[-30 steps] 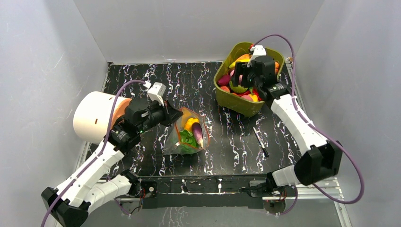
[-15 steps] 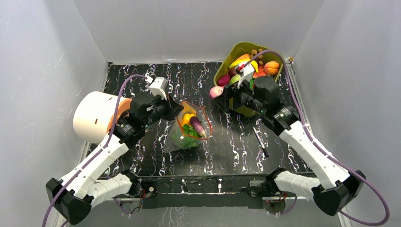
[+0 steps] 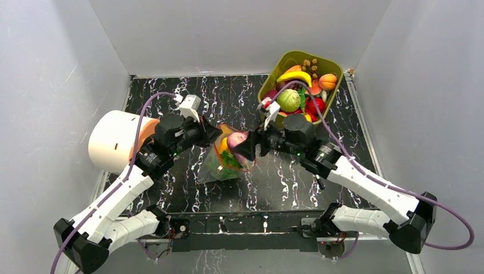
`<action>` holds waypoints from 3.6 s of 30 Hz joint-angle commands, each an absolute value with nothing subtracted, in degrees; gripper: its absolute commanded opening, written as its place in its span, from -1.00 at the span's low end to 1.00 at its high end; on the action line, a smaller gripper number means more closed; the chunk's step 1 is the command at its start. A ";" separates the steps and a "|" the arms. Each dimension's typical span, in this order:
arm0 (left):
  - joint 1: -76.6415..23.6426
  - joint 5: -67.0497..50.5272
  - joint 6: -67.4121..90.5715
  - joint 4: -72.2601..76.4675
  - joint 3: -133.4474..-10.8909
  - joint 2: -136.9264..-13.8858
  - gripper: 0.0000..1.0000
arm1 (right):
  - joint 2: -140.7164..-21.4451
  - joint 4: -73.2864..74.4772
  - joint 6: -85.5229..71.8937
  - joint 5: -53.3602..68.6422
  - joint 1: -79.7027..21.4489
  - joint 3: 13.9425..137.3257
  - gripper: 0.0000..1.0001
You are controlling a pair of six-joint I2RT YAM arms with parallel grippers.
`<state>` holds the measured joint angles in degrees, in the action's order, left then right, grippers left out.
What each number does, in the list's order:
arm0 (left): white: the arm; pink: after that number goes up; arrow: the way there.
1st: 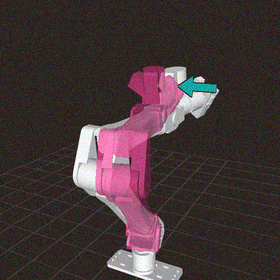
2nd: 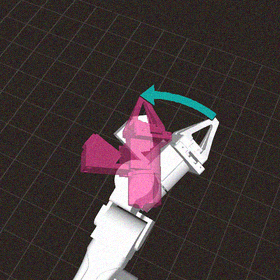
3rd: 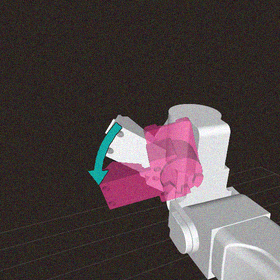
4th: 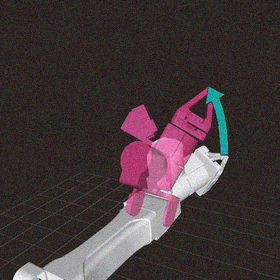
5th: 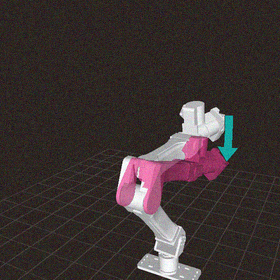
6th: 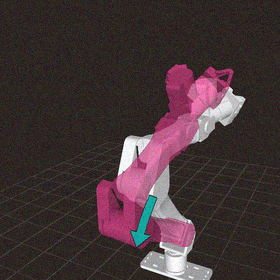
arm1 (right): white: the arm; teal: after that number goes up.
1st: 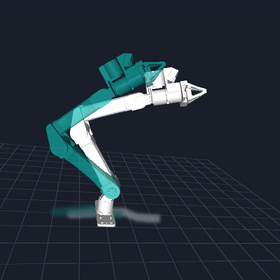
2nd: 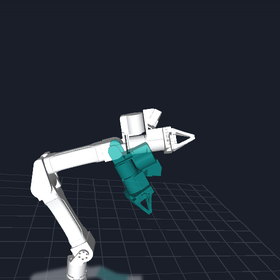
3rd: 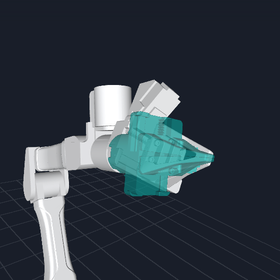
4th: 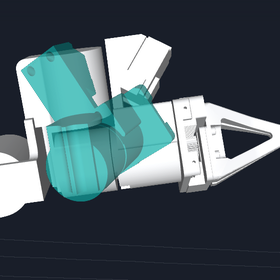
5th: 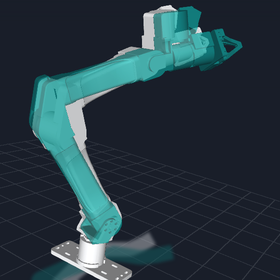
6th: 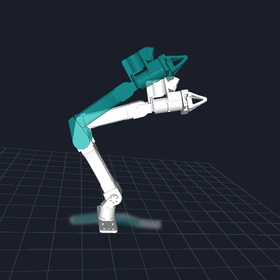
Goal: Place the food in the zip-top bag and seal the zipper
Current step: Place the fake vegetable in the zipper food storage bag, then pick up the fake fruit from the bin.
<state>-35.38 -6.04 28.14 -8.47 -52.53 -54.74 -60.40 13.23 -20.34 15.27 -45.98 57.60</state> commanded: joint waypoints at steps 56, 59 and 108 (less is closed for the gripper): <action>-35.55 -14.24 26.71 -7.01 -50.39 -50.69 -1.00 | -69.23 23.99 -7.47 -9.76 -53.76 71.78 0.57; -35.51 -15.67 25.75 -6.70 -49.65 -50.38 -1.00 | -70.77 24.70 -5.99 -11.36 -51.76 74.04 0.55; -35.55 -8.55 9.81 -4.31 -55.86 -58.58 -1.00 | -128.81 23.72 41.32 -23.54 -2.43 116.89 0.58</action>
